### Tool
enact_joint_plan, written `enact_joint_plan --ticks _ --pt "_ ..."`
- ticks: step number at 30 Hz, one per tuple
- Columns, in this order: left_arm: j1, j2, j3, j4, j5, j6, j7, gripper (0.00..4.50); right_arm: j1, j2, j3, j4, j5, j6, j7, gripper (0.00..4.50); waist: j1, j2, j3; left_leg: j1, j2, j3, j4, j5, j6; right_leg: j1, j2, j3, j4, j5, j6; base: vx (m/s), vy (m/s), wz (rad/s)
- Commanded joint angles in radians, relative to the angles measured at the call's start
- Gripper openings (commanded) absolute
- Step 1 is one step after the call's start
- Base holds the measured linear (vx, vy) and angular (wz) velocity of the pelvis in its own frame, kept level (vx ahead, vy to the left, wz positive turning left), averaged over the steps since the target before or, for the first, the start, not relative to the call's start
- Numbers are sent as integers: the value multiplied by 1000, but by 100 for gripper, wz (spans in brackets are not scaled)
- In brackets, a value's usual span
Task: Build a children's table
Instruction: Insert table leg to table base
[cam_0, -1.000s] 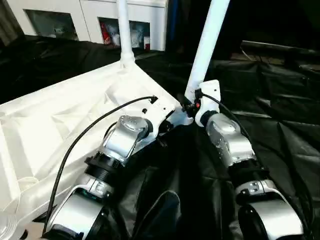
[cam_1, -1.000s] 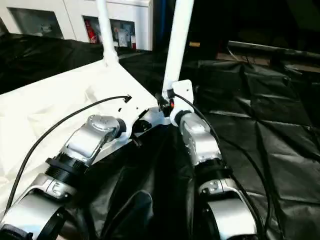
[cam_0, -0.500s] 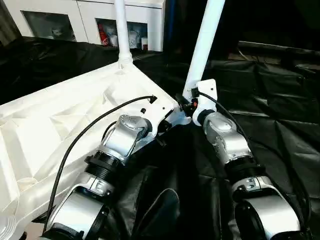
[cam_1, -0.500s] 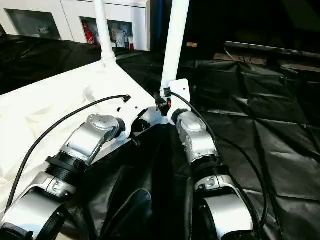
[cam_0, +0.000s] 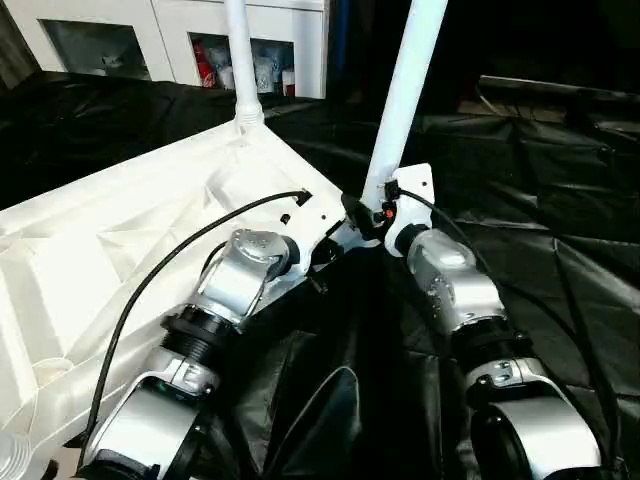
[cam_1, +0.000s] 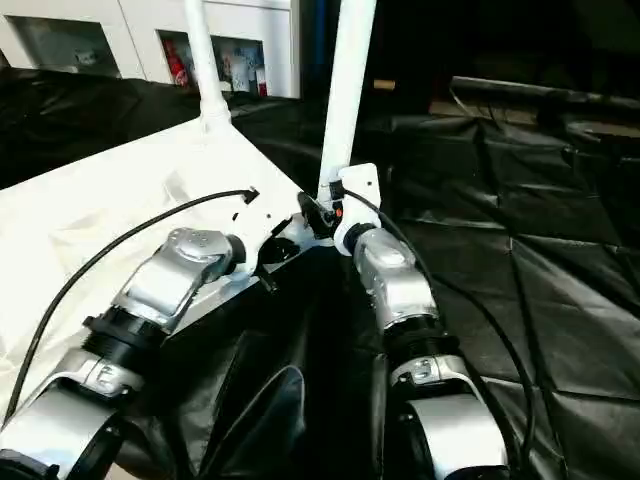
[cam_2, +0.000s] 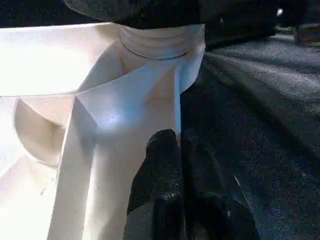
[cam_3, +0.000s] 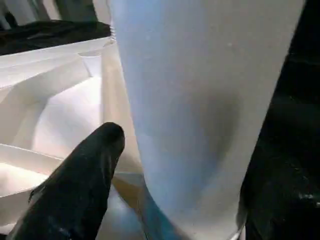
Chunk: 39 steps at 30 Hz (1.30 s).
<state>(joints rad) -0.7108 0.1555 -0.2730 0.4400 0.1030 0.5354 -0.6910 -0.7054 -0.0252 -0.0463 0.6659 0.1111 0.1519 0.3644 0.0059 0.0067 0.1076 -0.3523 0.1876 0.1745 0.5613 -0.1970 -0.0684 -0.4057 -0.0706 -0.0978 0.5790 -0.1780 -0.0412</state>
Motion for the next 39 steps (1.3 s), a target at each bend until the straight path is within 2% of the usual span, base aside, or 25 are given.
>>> enact_joint_plan --ticks 1,3,4,5,6,8,9,10,11,12,14,15,19,22,23,28,35,39 --pt "7 -8 -31 -45 -29 -29 -47 0 20 12 45 -5 12 47 47 399 11 7 -76 -7 46 -13 -48 -21 133 71 -86 66 -39 18 -297 0 0 0" --pt "20 12 -37 -56 -35 -47 -80 0 26 -16 53 -61 19 69 85 430 12 8 -80 -8 43 -13 -42 35 164 71 -84 65 -30 91 -312 0 0 0" --pt "22 14 -37 -57 -37 -50 -86 0 28 -21 55 -71 20 75 94 438 12 8 -85 -10 42 -13 -35 74 187 71 -82 66 -21 151 -323 0 0 0" --pt "26 22 -37 -59 -41 -63 -101 0 33 -32 58 -95 26 88 116 441 12 7 -84 -11 41 -13 -33 90 202 70 -81 66 -18 178 -327 0 0 0" --pt "32 30 -38 -63 -45 -79 -118 0 41 -45 61 -120 32 104 141 441 14 6 -87 -11 41 -13 -27 122 231 66 -80 65 -12 226 -336 0 0 0" --pt "47 54 -42 -68 -47 -115 -148 0 73 -94 86 -195 42 144 222 441 22 1 -84 -15 38 -12 -23 115 252 66 -78 64 -13 221 -333 0 0 0" --pt "51 61 -42 -70 -50 -126 -161 0 85 -111 95 -221 44 155 250 441 28 2 -82 -15 41 -11 -25 85 254 66 -80 63 -17 172 -321 0 0 0" --pt "54 65 -41 -71 -52 -131 -167 0 90 -119 100 -233 44 159 262 441 32 4 -81 -11 45 -10 -27 52 238 61 -82 63 -21 112 -314 0 0 0" --pt "59 76 -44 -75 -54 -149 -183 0 107 -144 112 -266 52 177 300 441 31 1 -79 -11 45 -9 -29 34 228 62 -79 63 -25 79 -309 0 0 0" --pt "62 83 -47 -76 -53 -161 -192 0 118 -160 119 -285 58 190 325 441 35 0 -75 -11 44 -9 -31 -1 203 62 -79 64 -32 16 -293 0 0 0" --pt "80 117 -52 -97 -77 -179 -258 0 172 -245 155 -389 85 236 447 441 41 0 -73 -8 47 -8 -34 -51 161 60 -79 67 -38 -59 -266 0 0 0" --pt "85 130 -55 -103 -83 -190 -283 0 187 -271 161 -414 93 244 480 441 42 2 -72 -7 48 -8 -36 -55 153 59 -79 68 -39 -68 -262 0 0 0" --pt "101 160 -60 -122 -108 -233 -359 0 220 -335 173 -472 105 269 555 441 44 1 -73 -11 45 -10 -35 -72 123 60 -78 69 -39 -85 -249 0 0 0" --pt "106 178 -66 -135 -116 -239 -397 0 237 -375 174 -495 122 292 603 441 50 4 -75 -9 45 -9 -33 -70 117 57 -78 70 -37 -77 -254 0 0 0" --pt "107 183 -68 -138 -118 -242 -407 0 242 -387 174 -497 123 297 610 424 51 3 -74 -10 45 -9 -33 -71 114 58 -77 69 -37 -79 -251 0 0 0" --pt "110 198 -70 -145 -129 -245 -430 0 253 -392 167 -480 126 302 604 405 56 6 -78 -12 43 -10 -31 -78 98 59 -78 68 -36 -85 -250 0 0 0" --pt "109 200 -71 -137 -125 -259 -445 0 281 -376 195 -501 128 301 610 340 60 5 -88 -14 42 -11 -25 -32 117 64 -78 67 -25 -10 -261 0 0 0" --pt "104 204 -71 -130 -126 -271 -445 0 284 -370 198 -494 135 303 607 311 62 6 -86 -12 43 -11 -26 -61 105 62 -79 66 -31 -61 -258 0 0 0"
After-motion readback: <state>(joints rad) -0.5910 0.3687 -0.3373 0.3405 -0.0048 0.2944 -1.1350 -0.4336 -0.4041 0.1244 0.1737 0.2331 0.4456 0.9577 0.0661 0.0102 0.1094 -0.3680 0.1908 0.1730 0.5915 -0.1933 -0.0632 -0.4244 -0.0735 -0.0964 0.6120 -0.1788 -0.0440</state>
